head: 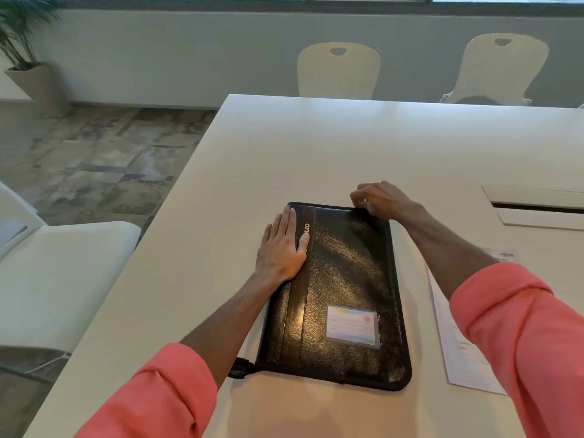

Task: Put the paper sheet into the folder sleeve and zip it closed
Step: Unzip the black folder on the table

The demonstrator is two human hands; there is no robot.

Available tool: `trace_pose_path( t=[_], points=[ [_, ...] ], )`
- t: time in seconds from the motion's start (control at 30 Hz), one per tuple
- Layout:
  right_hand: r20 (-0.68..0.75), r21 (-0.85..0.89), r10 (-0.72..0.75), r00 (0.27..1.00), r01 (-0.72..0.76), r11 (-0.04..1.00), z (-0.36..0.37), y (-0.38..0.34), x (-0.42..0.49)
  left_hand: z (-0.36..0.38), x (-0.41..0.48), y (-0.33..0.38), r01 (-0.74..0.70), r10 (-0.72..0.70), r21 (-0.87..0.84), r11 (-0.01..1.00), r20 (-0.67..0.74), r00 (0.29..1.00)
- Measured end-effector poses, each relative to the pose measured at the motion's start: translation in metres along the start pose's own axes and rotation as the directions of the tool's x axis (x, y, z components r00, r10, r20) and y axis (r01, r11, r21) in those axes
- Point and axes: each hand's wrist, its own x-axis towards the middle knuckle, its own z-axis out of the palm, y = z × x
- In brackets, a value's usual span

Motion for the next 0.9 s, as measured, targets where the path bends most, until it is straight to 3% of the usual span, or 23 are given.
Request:
trace_pose_path(
  t=[0.3, 0.6, 0.9],
  points=[
    [-0.041, 0.084, 0.173, 0.984, -0.169, 0.982, 0.020, 0.028, -0.049, -0.003, -0.002, 0.002, 0.003, -0.003, 0.007, 1.000, 0.007, 1.000],
    [-0.164, 0.259, 0.450, 0.878, -0.402, 0.878, 0.048, 0.005, -0.080, -0.009, -0.006, 0.008, 0.012, -0.012, 0.023, 1.000, 0.023, 1.000],
    [-0.179, 0.298, 0.531, 0.828, -0.469, 0.832, 0.058, -0.030, -0.122, -0.016, -0.012, 0.013, 0.019, -0.020, 0.006, 1.000, 0.040, 0.999]
  ],
)
